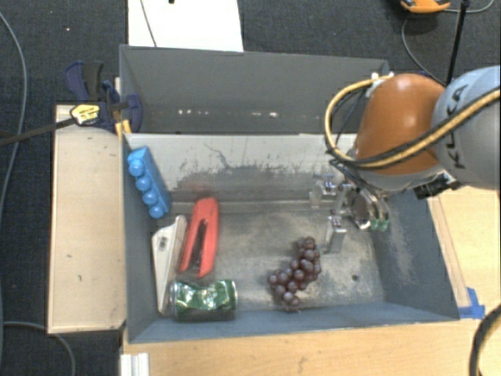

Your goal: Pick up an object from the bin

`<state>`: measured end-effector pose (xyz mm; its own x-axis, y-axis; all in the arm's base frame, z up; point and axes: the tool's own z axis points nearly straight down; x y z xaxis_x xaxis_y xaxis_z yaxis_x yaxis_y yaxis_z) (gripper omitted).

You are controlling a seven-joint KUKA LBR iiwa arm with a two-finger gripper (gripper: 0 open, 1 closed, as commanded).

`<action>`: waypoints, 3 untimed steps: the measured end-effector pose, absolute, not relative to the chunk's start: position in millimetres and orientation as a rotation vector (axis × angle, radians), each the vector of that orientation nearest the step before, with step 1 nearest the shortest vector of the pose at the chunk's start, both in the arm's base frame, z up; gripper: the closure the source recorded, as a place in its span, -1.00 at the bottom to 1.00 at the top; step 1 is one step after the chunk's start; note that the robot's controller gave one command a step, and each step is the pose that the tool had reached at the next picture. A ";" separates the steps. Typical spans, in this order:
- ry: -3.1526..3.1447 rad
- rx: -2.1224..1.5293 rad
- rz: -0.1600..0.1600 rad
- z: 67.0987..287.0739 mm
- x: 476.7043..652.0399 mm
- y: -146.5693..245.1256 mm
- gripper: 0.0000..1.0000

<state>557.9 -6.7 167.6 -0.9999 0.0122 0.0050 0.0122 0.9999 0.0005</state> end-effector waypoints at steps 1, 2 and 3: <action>-3.145 -0.019 -0.001 172.3 559.5 -6.7 -1.00; -3.151 0.002 0.000 131.7 537.9 -7.2 -1.00; -3.145 0.127 0.000 79.6 522.2 -2.1 -1.00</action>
Offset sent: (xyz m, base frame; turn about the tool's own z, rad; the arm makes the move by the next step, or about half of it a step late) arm -0.0541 -0.0014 -0.0971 -0.0310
